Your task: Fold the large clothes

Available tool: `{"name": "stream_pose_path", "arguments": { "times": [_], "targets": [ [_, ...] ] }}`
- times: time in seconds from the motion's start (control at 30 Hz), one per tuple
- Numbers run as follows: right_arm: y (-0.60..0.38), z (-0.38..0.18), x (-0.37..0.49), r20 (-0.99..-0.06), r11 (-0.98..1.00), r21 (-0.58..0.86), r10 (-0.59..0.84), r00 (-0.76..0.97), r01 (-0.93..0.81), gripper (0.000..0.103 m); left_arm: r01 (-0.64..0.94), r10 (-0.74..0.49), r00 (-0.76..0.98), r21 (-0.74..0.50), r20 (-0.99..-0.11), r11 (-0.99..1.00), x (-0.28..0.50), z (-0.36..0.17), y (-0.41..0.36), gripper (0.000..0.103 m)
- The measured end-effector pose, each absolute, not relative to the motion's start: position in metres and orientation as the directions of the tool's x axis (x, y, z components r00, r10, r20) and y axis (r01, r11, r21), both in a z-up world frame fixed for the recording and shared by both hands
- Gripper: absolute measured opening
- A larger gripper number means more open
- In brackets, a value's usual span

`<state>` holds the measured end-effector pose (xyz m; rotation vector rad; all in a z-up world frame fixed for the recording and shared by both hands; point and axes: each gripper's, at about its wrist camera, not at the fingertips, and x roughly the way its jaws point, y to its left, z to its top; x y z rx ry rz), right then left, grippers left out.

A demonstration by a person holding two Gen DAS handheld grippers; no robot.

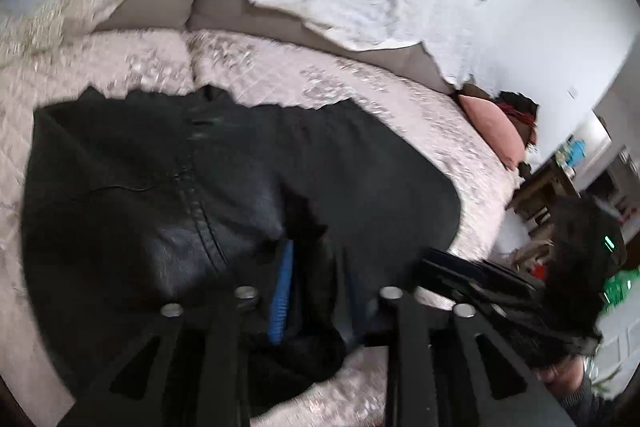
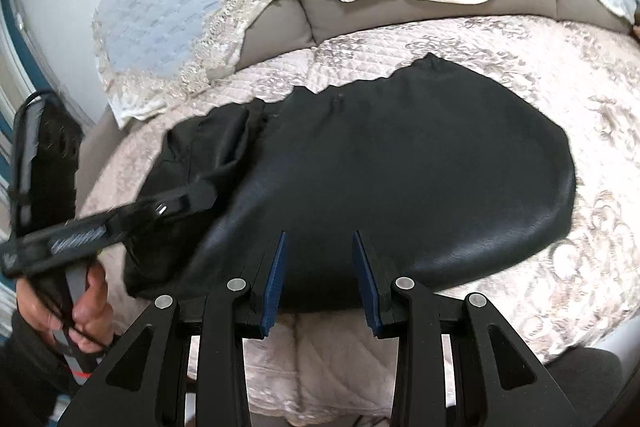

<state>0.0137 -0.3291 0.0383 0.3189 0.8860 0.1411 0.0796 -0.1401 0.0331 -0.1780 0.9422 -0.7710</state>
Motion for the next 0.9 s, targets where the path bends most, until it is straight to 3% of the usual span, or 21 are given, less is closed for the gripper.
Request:
{"name": "stream_pose_path", "arguments": {
  "times": [0.07, 0.13, 0.23, 0.47, 0.5, 0.53, 0.9],
  "targets": [
    [-0.327, 0.044, 0.018, -0.718, 0.928, 0.373, 0.295, 0.631, -0.009, 0.037, 0.538, -0.681, 0.36, -0.455, -0.638, 0.71, 0.066, 0.05, -0.126, 0.036],
    [-0.324, 0.048, 0.025, -0.697, 0.902, 0.431, 0.352, 0.625, -0.027, 0.048, 0.536, -0.689, 0.395, -0.457, -0.607, 0.71, 0.06, 0.065, -0.111, 0.039],
    [-0.318, 0.047, 0.039, -0.665, 0.847, 0.529, 0.447, 0.599, -0.044, 0.053, 0.472, -0.644, 0.486, -0.442, -0.591, 0.762, 0.062, 0.079, -0.079, 0.041],
    [-0.294, 0.019, 0.078, -0.66, 0.766, 0.642, 0.574, 0.485, -0.033, 0.058, 0.269, -0.467, 0.591, -0.384, -0.658, 0.883, 0.104, 0.059, -0.027, 0.041],
    [-0.292, 0.017, 0.079, -0.653, 0.757, 0.652, 0.582, 0.485, -0.031, 0.049, 0.259, -0.466, 0.583, -0.391, -0.666, 0.883, 0.108, 0.053, -0.026, 0.041],
    [-0.292, 0.015, 0.078, -0.654, 0.756, 0.654, 0.581, 0.484, -0.024, 0.007, 0.253, -0.467, 0.576, -0.396, -0.671, 0.882, 0.113, 0.049, -0.028, 0.041],
    [-0.305, -0.026, 0.045, -0.701, 0.766, 0.638, 0.532, 0.475, 0.083, 0.005, 0.334, -0.469, 0.49, -0.34, -0.735, 0.879, 0.131, 0.004, -0.089, 0.042]
  ]
}}
